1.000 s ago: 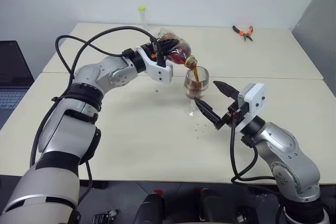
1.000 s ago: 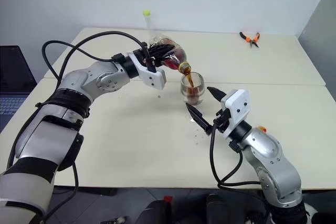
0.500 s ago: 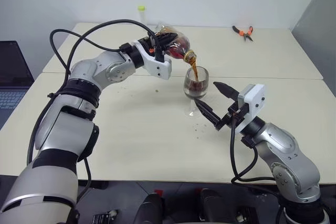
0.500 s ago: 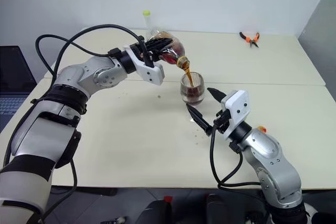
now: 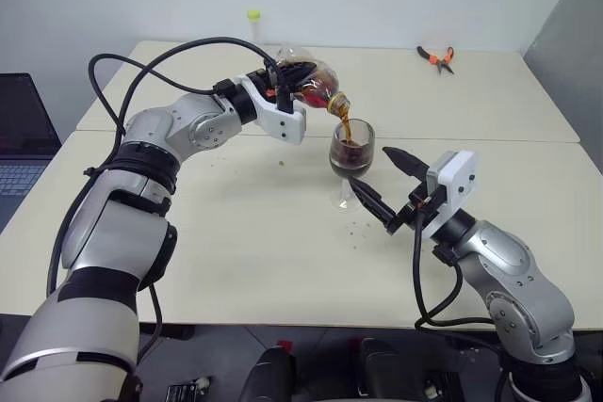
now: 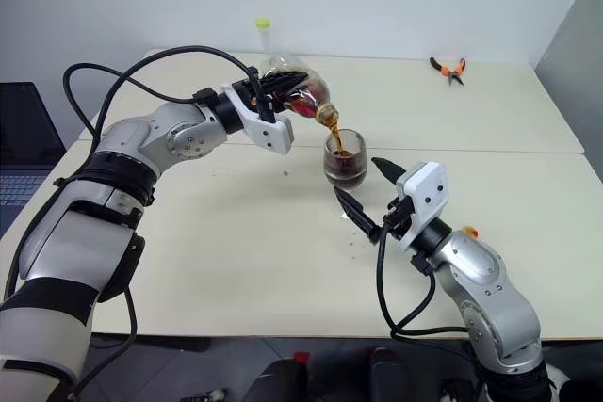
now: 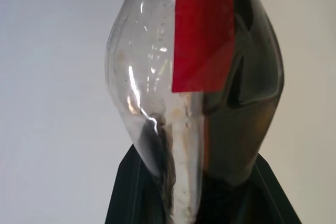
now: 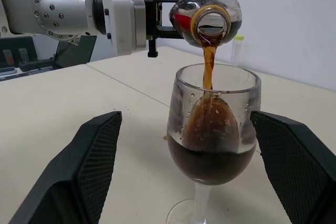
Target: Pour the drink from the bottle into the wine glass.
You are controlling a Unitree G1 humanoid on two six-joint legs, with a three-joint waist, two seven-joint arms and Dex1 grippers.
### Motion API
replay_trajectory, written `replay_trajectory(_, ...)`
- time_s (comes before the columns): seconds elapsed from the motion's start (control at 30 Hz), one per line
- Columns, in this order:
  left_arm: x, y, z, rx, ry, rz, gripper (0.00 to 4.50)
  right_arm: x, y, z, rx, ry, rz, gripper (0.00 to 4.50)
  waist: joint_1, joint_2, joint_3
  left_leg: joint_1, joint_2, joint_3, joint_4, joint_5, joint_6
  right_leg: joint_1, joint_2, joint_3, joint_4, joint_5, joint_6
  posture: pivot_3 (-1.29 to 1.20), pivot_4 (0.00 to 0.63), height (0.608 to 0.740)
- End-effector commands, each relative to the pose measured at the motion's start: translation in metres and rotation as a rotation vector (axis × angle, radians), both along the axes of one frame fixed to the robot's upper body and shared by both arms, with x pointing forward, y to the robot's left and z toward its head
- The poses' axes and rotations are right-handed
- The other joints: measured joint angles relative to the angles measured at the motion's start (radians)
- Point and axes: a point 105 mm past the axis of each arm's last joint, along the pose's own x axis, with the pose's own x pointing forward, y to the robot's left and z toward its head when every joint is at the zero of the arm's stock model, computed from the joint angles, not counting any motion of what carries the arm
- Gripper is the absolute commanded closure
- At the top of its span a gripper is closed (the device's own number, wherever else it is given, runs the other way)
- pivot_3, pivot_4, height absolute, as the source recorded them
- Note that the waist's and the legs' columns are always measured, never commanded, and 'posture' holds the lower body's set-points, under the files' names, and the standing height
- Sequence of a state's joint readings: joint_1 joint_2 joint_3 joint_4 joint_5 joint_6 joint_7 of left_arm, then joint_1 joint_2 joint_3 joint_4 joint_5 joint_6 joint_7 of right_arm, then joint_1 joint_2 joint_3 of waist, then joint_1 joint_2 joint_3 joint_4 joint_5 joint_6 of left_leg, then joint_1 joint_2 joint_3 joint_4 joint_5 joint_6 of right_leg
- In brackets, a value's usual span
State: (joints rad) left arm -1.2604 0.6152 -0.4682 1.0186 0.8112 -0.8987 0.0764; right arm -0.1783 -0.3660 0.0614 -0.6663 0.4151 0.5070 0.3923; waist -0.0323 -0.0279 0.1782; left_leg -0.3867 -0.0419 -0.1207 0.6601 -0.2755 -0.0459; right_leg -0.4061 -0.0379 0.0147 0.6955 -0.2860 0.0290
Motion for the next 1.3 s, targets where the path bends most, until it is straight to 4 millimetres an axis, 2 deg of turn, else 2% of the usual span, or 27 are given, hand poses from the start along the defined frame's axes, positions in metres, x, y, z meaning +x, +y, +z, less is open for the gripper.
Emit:
replay_trajectory(0.03, -0.003, -0.001, 0.025, -0.064, -0.05, -0.016, 3.81, -0.008, 0.003, 0.016, 0.015, -0.074, 0.024, 0.29, 0.0, 0.0, 0.0, 0.0, 0.0, 0.0, 0.0, 0.0, 0.0, 0.0, 0.0, 0.0, 0.0, 0.0, 0.0, 0.0, 0.15, 0.74)
replay_trajectory(0.7, -0.01, -0.014, 0.013, -0.152, 0.064, -0.078, 3.81, -0.007, 0.005, 0.016, 0.017, -0.081, 0.027, 0.29, 0.0, 0.0, 0.0, 0.0, 0.0, 0.0, 0.0, 0.0, 0.0, 0.0, 0.0, 0.0, 0.0, 0.0, 0.0, 0.0, 0.15, 0.74)
replay_trajectory(0.9, -0.012, -0.017, 0.008, -0.239, 0.137, -0.1, 3.81, -0.006, 0.005, 0.018, 0.01, -0.107, 0.015, 0.29, -0.001, 0.0, 0.0, 0.0, 0.001, 0.0, 0.001, 0.0, 0.0, 0.0, 0.0, 0.0, 0.001, 0.0, 0.0, 0.0, 0.15, 0.74)
replay_trajectory(1.1, -0.005, -0.004, 0.003, -0.536, 0.315, -0.062, 3.81, -0.013, 0.008, 0.019, -0.023, -0.127, 0.061, 0.29, -0.001, 0.0, 0.0, 0.0, 0.001, 0.0, 0.001, 0.0, 0.0, 0.0, -0.001, 0.0, 0.001, 0.0, 0.0, 0.0, 0.15, 0.74)
replay_trajectory(1.23, 0.005, 0.024, -0.003, -0.856, 0.458, 0.016, 3.81, -0.02, 0.013, 0.019, -0.055, -0.115, 0.135, 0.29, -0.003, 0.0, 0.0, 0.0, 0.002, -0.001, 0.001, 0.0, 0.0, 0.0, -0.001, 0.001, 0.001, 0.0, 0.0, 0.0, 0.15, 0.74)
replay_trajectory(1.3, 0.009, 0.041, -0.015, -0.999, 0.518, 0.065, 3.82, -0.024, 0.017, 0.016, -0.072, -0.096, 0.179, 0.29, -0.005, 0.0, 0.0, 0.0, 0.003, -0.001, 0.001, 0.0, 0.0, 0.0, -0.001, 0.001, 0.001, 0.0, 0.0, 0.0, 0.15, 0.74)
